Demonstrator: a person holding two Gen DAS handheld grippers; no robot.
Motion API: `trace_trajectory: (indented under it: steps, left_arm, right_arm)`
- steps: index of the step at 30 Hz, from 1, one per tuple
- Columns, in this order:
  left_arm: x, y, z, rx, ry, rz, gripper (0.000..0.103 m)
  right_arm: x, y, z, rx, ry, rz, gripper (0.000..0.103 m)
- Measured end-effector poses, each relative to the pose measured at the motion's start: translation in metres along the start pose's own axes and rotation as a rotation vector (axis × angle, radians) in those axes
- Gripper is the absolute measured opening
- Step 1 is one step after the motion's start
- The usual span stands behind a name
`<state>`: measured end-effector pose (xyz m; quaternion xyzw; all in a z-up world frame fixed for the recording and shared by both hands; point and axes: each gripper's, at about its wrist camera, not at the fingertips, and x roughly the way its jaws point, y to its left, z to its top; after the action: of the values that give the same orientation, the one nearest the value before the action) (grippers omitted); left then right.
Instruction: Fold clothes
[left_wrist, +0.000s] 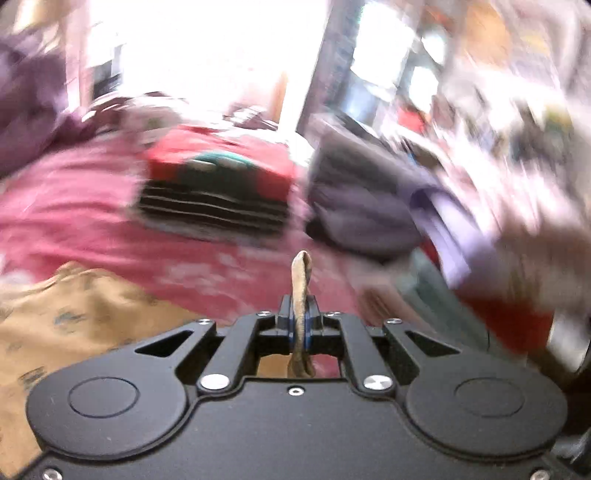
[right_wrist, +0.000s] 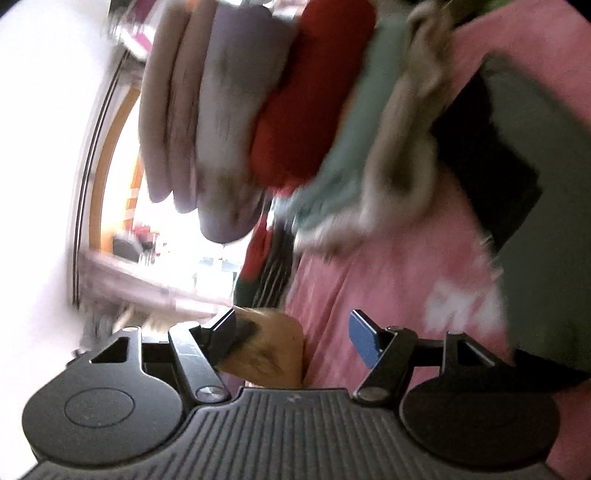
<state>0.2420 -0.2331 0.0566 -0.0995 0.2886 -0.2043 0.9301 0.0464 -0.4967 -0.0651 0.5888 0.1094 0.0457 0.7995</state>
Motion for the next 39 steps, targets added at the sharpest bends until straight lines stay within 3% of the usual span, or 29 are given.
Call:
trace_trajectory:
  steps: [4, 10, 13, 18, 19, 20, 22, 25, 30, 31, 32, 33, 39]
  left_arm:
    - [-0.037, 0.064, 0.01, -0.165, -0.072, 0.031, 0.005]
    - [-0.078, 0.139, -0.004, -0.287, -0.108, 0.127, 0.004]
    - [-0.093, 0.164, -0.025, -0.331, -0.087, 0.146, 0.004]
    - [-0.105, 0.194, -0.062, -0.396, 0.025, 0.101, 0.006]
    - [-0.107, 0.2, -0.068, -0.407, 0.054, 0.095, 0.009]
    - [-0.108, 0.205, -0.073, -0.42, 0.064, 0.092, 0.02]
    - [-0.112, 0.215, -0.077, -0.452, 0.057, 0.077, 0.031]
    - [-0.111, 0.227, -0.074, -0.482, 0.054, 0.034, 0.031]
    - [-0.101, 0.227, -0.067, -0.4, 0.124, 0.026, 0.031]
    - [-0.099, 0.224, -0.066, -0.363, 0.139, 0.041, 0.022]
    - [-0.098, 0.217, -0.064, -0.307, 0.142, 0.066, 0.003]
    - [-0.099, 0.211, -0.062, -0.254, 0.14, 0.088, 0.003]
    - [-0.139, 0.2, -0.031, -0.168, -0.046, 0.077, 0.003]
  right_arm:
    - [0.022, 0.027, -0.025, -0.17, 0.148, 0.008, 0.068]
    - [0.052, 0.063, -0.075, -0.425, 0.353, 0.008, 0.068]
    - [0.059, 0.071, -0.095, -0.505, 0.421, -0.006, 0.068]
    - [0.058, 0.078, -0.119, -0.588, 0.492, -0.037, 0.068]
    - [0.058, 0.078, -0.122, -0.591, 0.499, -0.042, 0.068]
    - [0.058, 0.077, -0.126, -0.594, 0.505, -0.048, 0.068]
    - [0.059, 0.076, -0.13, -0.604, 0.512, -0.056, 0.068]
    - [0.062, 0.077, -0.133, -0.619, 0.52, -0.058, 0.068]
    - [0.072, 0.079, -0.142, -0.658, 0.543, -0.055, 0.068]
    - [0.073, 0.08, -0.145, -0.675, 0.551, -0.053, 0.068]
    - [0.074, 0.082, -0.149, -0.694, 0.558, -0.052, 0.068]
    - [0.076, 0.084, -0.152, -0.715, 0.565, -0.053, 0.068]
    - [0.077, 0.097, -0.18, -0.892, 0.608, -0.075, 0.067]
